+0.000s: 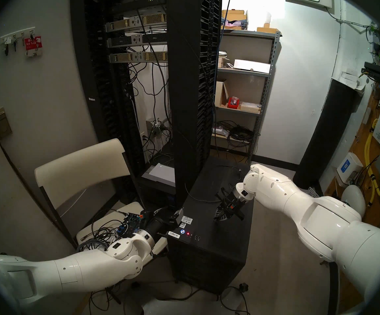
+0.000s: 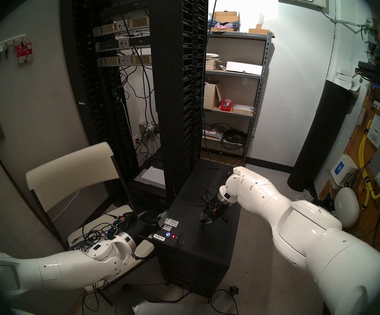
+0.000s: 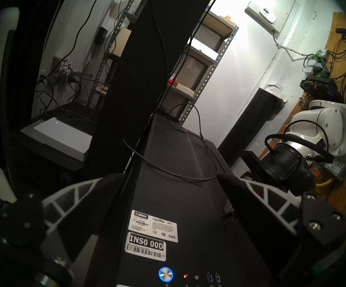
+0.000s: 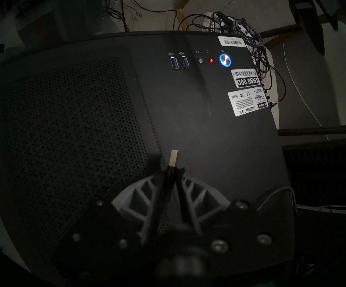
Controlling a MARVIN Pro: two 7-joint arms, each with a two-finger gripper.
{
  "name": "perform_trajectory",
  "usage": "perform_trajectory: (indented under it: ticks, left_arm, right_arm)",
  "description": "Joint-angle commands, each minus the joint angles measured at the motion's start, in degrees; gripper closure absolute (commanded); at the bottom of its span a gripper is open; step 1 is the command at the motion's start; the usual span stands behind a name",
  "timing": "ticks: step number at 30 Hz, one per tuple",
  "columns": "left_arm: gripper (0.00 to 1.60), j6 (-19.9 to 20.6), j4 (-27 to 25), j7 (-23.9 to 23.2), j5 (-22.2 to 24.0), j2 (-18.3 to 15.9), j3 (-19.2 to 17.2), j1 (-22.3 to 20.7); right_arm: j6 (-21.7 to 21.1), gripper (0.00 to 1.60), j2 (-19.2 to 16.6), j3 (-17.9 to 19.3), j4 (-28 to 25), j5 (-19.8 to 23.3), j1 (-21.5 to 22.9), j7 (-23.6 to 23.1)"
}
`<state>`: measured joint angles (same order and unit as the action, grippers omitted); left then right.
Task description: Insert the cable into the workstation's USB slot
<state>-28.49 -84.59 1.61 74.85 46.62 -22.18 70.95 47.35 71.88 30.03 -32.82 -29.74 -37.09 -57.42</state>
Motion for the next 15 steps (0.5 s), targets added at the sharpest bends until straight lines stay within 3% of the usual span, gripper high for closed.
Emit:
perform_trajectory:
  ticks: [1,5,6,7,8,14,15]
  left_arm:
    - [0.0,-0.1,-0.3,0.0,-0.1,0.3,-0.4,-0.6]
    - [0.0,-0.2,-0.3,0.0,-0.1,0.3,-0.4,-0.7]
    - [0.0,-0.1,-0.2,0.0,-0.1,0.3,-0.4,-0.7]
    - [0.0,-0.1,-0.2,0.0,-0.1,0.3,-0.4,-0.7]
    - [0.0,-0.1,-0.2,0.0,-0.1,0.3,-0.4,-0.7]
    - [0.0,-0.1,-0.3,0.0,-0.1,0.3,-0.5,-0.8]
    - [0.0,-0.1,-0.3,0.0,-0.1,0.3,-0.5,-0.8]
  right_arm:
    - [-1.8,0.87,-0.6,-1.1,-1.9,3.4,1.6,-6.1]
    - [-3.1,0.8,-1.0,-2.2,-2.8,5.1,1.7,-7.2]
    - [-3.4,0.61,-1.1,-2.4,-3.1,5.7,1.7,-7.7]
    - [-3.8,0.61,-1.2,-2.7,-3.1,6.1,1.7,-7.8]
    - [-4.1,0.39,-1.3,-3.0,-3.4,6.5,1.6,-8.1]
    - [-6.1,0.38,-2.1,-4.6,-5.0,9.1,1.7,-9.5]
    - [-7.1,0.46,-2.6,-5.1,-5.8,10.4,1.7,-10.5]
